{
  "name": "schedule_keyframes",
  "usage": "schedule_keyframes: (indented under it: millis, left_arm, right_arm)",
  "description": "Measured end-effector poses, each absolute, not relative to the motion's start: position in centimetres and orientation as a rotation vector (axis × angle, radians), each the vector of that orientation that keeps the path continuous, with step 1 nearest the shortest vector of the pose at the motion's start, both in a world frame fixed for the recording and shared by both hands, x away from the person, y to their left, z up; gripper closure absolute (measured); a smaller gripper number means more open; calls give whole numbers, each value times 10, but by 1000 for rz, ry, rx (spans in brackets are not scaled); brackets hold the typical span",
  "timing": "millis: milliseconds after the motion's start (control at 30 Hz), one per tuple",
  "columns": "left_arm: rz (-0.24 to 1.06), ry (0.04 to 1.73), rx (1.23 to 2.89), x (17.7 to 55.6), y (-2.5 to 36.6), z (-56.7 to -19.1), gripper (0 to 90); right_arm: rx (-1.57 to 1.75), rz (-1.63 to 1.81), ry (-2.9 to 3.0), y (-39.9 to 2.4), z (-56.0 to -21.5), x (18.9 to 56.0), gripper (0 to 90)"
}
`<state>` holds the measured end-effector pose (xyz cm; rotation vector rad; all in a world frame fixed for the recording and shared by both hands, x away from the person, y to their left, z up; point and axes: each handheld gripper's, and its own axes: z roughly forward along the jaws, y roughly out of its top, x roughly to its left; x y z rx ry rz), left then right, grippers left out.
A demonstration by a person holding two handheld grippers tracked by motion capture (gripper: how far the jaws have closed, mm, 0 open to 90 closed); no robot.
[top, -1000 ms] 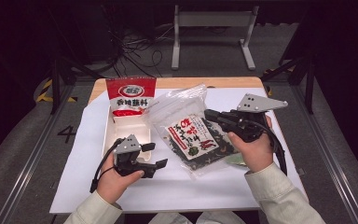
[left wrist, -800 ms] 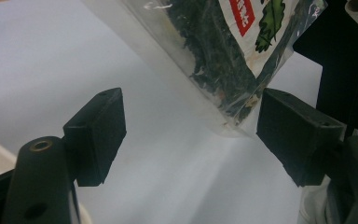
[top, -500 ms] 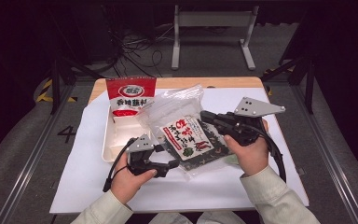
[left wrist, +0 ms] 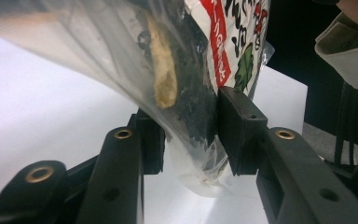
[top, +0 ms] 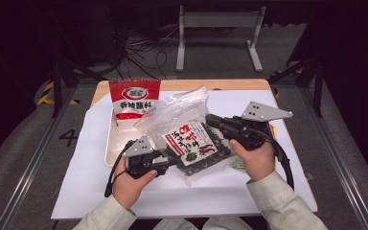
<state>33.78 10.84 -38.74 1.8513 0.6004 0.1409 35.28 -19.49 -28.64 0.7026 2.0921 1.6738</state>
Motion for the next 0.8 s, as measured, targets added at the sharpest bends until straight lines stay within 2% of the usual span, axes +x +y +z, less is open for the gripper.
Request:
schedule_keyframes:
  millis: [300, 800]
  left_arm:
    - [175, 586, 1826, 337, 118, -378, 706]
    - [206, 547, 1822, 335, 124, -360, 727]
  right_arm:
    - [709, 1675, 2084, -199, -287, 352, 854]
    - [725, 1626, 2074, -209, -288, 349, 819]
